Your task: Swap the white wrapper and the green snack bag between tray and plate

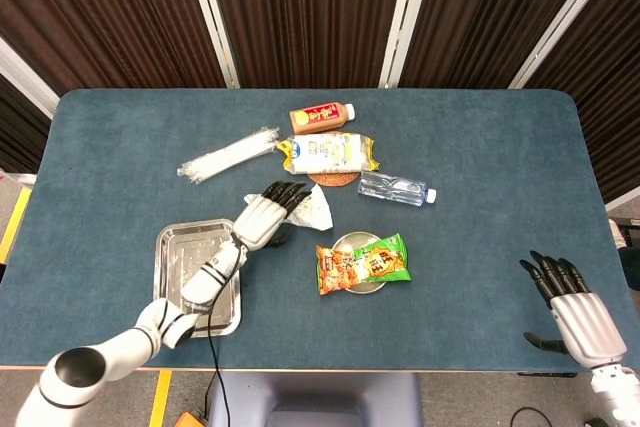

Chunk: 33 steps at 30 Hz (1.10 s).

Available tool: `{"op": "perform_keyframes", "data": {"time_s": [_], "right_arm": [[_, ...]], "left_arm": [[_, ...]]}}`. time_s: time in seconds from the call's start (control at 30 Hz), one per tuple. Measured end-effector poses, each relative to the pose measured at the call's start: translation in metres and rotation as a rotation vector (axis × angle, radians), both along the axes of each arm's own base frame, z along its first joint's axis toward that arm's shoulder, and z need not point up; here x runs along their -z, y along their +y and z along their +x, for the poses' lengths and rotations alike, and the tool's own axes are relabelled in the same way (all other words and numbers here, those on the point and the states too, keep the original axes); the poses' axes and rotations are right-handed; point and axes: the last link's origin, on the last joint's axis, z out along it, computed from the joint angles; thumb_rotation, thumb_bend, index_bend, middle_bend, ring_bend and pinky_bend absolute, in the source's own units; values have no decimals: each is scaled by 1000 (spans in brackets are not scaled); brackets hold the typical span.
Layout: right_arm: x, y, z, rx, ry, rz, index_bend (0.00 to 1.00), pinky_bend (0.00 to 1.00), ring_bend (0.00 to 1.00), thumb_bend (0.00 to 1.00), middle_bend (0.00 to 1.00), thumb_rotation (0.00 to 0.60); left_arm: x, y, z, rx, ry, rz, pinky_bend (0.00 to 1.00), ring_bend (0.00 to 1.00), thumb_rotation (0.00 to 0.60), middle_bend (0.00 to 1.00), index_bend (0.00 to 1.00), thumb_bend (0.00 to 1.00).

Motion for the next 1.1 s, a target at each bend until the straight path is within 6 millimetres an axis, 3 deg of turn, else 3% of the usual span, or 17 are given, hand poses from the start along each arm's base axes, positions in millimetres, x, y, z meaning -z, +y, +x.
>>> {"op": "perform_keyframes", "data": {"time_s": [0.2, 0.43, 0.53, 0.63, 0.73, 0.93, 1.1], "right_arm": [[11, 6, 11, -64, -28, 11, 0, 0, 0, 152, 0, 600], [47, -13, 38, -178, -64, 43, 6, 1, 0, 179, 18, 600], [68, -31, 52, -203, -48, 85, 35, 30, 0, 204, 43, 600], [94, -54, 69, -220, -11, 129, 98, 80, 0, 226, 91, 600], [122, -76, 87, -220, 8, 159, 157, 90, 0, 260, 137, 600], [164, -112, 122, -201, 5, 177, 233, 124, 3, 281, 194, 600], [183, -131, 135, -185, 21, 183, 310, 181, 53, 294, 253, 600]], "left_arm": [[-41, -56, -24, -3, 8, -23, 64, 0, 600, 0, 0, 413], [-130, -152, -103, -130, 62, 161, 34, 0, 600, 0, 0, 412], [-151, -195, -140, -224, 71, 263, 28, 0, 600, 0, 0, 413], [-168, -224, -168, -268, 122, 348, 27, 0, 600, 0, 0, 413], [-179, -234, -182, -264, 150, 386, 27, 0, 600, 0, 0, 413], [-190, -234, -188, -276, 132, 392, 27, 0, 600, 0, 0, 413], [-195, -231, -191, -292, 123, 398, 27, 0, 600, 0, 0, 413]]}}
